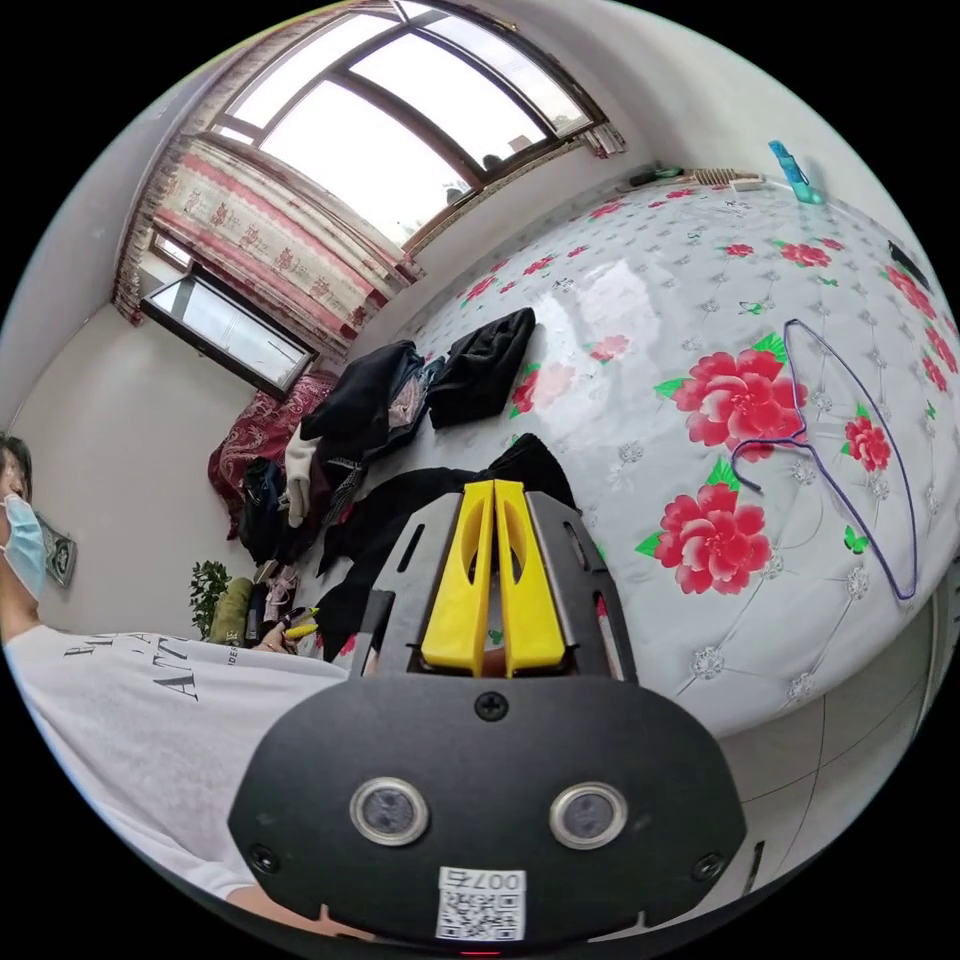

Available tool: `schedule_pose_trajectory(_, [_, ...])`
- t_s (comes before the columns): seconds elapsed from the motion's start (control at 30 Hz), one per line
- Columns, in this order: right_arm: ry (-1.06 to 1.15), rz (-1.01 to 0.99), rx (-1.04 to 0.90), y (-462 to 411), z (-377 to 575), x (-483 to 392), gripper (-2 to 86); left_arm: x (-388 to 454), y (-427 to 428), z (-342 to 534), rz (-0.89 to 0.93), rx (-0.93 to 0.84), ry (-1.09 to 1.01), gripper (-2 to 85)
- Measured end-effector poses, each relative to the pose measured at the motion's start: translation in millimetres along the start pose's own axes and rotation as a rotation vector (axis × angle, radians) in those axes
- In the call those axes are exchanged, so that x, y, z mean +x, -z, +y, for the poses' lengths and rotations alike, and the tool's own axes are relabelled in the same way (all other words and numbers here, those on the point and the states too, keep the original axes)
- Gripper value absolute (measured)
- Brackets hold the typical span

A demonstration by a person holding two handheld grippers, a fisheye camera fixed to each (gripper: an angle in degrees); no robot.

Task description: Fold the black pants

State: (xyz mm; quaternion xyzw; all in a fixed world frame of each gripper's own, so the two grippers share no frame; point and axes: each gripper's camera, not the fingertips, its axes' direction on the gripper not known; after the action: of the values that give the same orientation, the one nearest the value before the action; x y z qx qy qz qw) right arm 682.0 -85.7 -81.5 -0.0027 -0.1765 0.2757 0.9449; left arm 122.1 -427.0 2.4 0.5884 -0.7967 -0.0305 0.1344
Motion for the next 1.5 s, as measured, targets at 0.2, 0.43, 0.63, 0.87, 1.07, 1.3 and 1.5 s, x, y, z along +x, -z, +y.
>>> schedule_pose_trajectory(0.2, [-0.037, 0.022, -0.025, -9, -18, 2, -0.2, -6, 5, -13, 0.135, 0.011, -0.087, -0.7])
schedule_pose_trajectory(0.43, [0.108, -0.108, 0.050, 2, -124, -49, -0.2, 38, 125, -54, 0.449, 0.211, -0.356, -1.0])
schedule_pose_trajectory(0.63, [0.454, -0.324, 0.353, 87, -173, -144, -0.2, 62, 283, -11, 0.435, 0.588, -0.573, -1.0])
schedule_pose_trajectory(0.87, [0.540, -0.060, 0.181, 96, -113, -114, -0.2, -23, 267, 67, 0.366, 0.581, -0.458, -1.0])
schedule_pose_trajectory(1.07, [0.091, 0.069, -0.159, 23, -31, 29, -0.1, -108, 104, 119, 0.287, 0.140, -0.167, -1.0])
schedule_pose_trajectory(1.3, [-0.113, 0.086, -0.198, 32, 1, 78, 0.2, -121, 68, 129, 0.175, -0.012, -0.125, -0.9])
schedule_pose_trajectory(1.5, [-0.063, 0.079, -0.228, -3, -24, 46, 3.0, -104, 95, 117, 0.173, 0.037, -0.155, -1.0])
